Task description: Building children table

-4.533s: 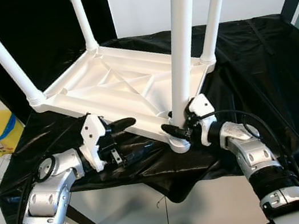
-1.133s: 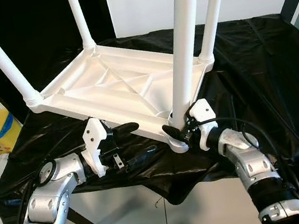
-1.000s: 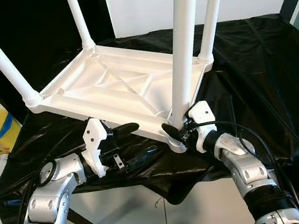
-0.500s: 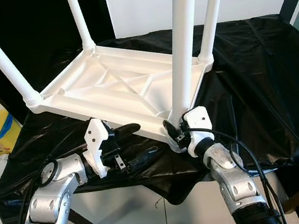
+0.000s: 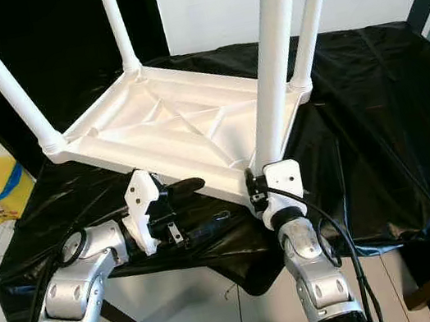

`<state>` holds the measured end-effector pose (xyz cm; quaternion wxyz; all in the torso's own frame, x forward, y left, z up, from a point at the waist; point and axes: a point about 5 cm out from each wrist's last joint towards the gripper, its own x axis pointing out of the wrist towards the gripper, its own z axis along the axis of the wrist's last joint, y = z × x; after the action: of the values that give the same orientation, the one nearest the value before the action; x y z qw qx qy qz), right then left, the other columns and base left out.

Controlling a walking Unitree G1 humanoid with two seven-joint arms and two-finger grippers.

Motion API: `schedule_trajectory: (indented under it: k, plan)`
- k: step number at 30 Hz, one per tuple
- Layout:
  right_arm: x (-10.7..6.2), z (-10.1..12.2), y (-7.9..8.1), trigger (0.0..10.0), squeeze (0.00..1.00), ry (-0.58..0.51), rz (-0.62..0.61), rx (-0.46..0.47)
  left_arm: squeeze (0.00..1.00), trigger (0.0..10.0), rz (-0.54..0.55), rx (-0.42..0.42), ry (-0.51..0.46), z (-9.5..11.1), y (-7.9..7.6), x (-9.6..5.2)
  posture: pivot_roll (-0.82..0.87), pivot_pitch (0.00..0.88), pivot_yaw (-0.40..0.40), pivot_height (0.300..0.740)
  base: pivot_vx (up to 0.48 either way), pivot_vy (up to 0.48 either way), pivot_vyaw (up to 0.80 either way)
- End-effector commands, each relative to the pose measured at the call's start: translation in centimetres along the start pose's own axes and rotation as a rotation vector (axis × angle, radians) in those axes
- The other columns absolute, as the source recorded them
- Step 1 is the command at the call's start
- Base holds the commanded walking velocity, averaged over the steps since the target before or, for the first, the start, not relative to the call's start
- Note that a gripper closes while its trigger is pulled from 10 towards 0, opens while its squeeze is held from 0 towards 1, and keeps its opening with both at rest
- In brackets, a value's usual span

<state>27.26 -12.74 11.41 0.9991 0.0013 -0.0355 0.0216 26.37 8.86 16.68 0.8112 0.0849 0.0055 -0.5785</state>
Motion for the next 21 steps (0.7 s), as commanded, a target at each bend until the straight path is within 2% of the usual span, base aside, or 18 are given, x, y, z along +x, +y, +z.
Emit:
schedule_trajectory:
  k: [1, 2, 4, 5, 12, 14, 17, 19, 20, 21]
  plan:
    - [-0.7, -1.3, -1.0, 10.0, 0.0, 0.066, -0.056, -0.01, 0.0, 10.0, 0.077, 0.003, 0.002, -0.1, 0.2, 0.0, -0.12, 0.005, 0.001, 0.74, 0.0, 0.0, 0.0]
    - [-0.7, -1.1, -0.8, 10.0, 0.36, 0.051, -0.046, -0.015, 0.0, 10.0, 0.077, 0.002, 0.003, -0.1, 0.2, 0.0, -0.12, 0.005, 0.001, 0.74, 0.0, 0.0, 0.0]
    - [-0.7, -1.1, -0.8, 10.0, 0.36, 0.051, -0.046, -0.015, 0.0, 10.0, 0.077, 0.002, 0.003, -0.1, 0.2, 0.0, -0.12, 0.005, 0.001, 0.74, 0.0, 0.0, 0.0]
    - [-0.7, -0.9, -0.7, 10.0, 1.0, 0.037, -0.032, -0.016, 0.0, 10.0, 0.077, 0.003, 0.003, -0.1, 0.2, 0.0, -0.12, 0.004, 0.002, 0.74, 0.0, 0.0, 0.0]
    - [-0.6, 0.6, -1.2, 10.0, 1.0, -0.044, 0.093, -0.027, 0.0, 10.0, 0.072, 0.001, 0.006, -0.1, 0.3, 0.0, -0.13, 0.009, 0.013, 0.74, 0.0, 0.0, 0.0]
    - [-0.6, 0.6, -1.2, 10.0, 1.0, -0.044, 0.093, -0.027, 0.0, 10.0, 0.072, 0.001, 0.006, -0.1, 0.3, 0.0, -0.13, 0.009, 0.013, 0.74, 0.0, 0.0, 0.0]
    - [-0.7, 1.0, -1.8, 10.0, 1.0, -0.057, 0.209, -0.023, 0.0, 10.0, 0.067, 0.001, 0.007, 0.0, 0.3, -0.1, -0.13, 0.012, 0.023, 0.74, 0.0, 0.0, 0.0]
    - [-0.7, 1.0, -1.8, 10.0, 1.0, -0.057, 0.209, -0.023, 0.0, 10.0, 0.067, 0.001, 0.007, 0.0, 0.3, -0.1, -0.13, 0.012, 0.023, 0.74, 0.0, 0.0, 0.0]
    - [-0.7, 1.3, -2.1, 10.0, 0.0, -0.064, 0.298, -0.038, 0.0, 10.0, 0.063, 0.0, 0.009, 0.0, 0.3, -0.1, -0.14, 0.015, 0.033, 0.74, 0.0, 0.0, 0.0]
    - [-0.6, 1.5, -2.2, 10.0, 0.0, -0.058, 0.405, -0.057, 0.0, 10.0, 0.057, -0.001, 0.011, 0.0, 0.3, -0.2, -0.14, 0.015, 0.039, 0.74, 0.0, 0.0, 0.0]
